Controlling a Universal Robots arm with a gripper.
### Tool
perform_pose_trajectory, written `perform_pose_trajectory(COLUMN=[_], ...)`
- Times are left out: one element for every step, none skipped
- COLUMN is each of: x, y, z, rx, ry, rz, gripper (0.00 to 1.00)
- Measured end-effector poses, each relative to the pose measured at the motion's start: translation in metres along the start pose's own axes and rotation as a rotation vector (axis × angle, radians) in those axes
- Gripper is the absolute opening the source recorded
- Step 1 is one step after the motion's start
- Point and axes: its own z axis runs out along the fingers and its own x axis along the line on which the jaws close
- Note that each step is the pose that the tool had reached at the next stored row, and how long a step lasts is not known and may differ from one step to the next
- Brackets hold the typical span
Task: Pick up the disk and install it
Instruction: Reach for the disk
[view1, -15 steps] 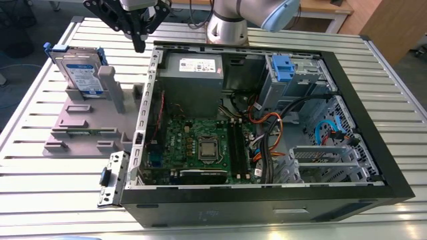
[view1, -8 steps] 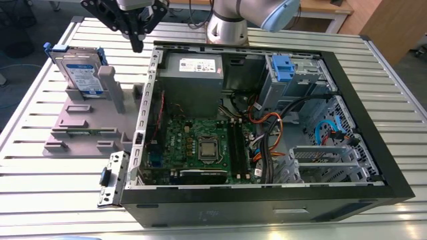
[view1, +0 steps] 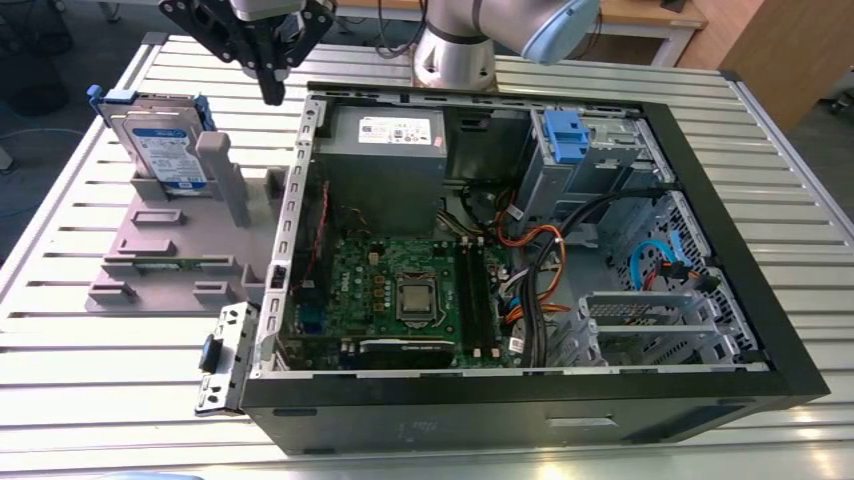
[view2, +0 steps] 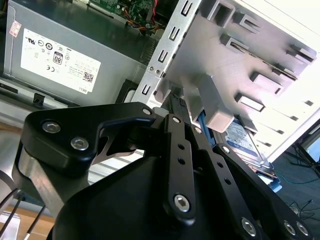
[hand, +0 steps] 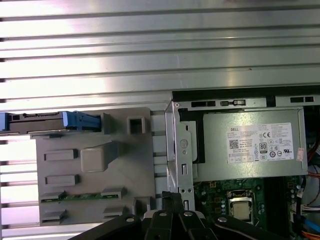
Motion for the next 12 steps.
perform_pose_trajectory(x=[0.0002, 0.0004, 0.0006, 0.0009, 0.0012, 0.0015, 0.0017, 0.0025, 0.0032, 0.0033, 0.0034, 0.0036], y=[0.0000, 0.0000, 0.0000, -0.0001, -0.0001, -0.0001, -0.0001, -0.0002, -0.0002, -0.0002, -0.0002, -0.0003], z=[0.0000, 0.0000, 0.0000, 0.0000, 0.0000, 0.0000, 0.0000, -0.0001, -0.0001, -0.0001, -0.0001, -0.0001], rx=[0.0000, 0.0000, 0.0000, 0.0000, 0.0000, 0.0000, 0.0000, -0.0001, 0.0000, 0.0000, 0.0000, 0.0000], ry=[0.0000, 0.0000, 0.0000, 0.0000, 0.0000, -0.0001, 0.0000, 0.0000, 0.0000, 0.0000, 0.0000, 0.0000], rz=[0.000, 0.000, 0.000, 0.000, 0.000, 0.000, 0.000, 0.000, 0.000, 0.000, 0.000, 0.000], gripper=[0.11, 0.11, 0.11, 0.11, 0.11, 0.11, 0.11, 0.11, 0.11, 0.11, 0.11, 0.11])
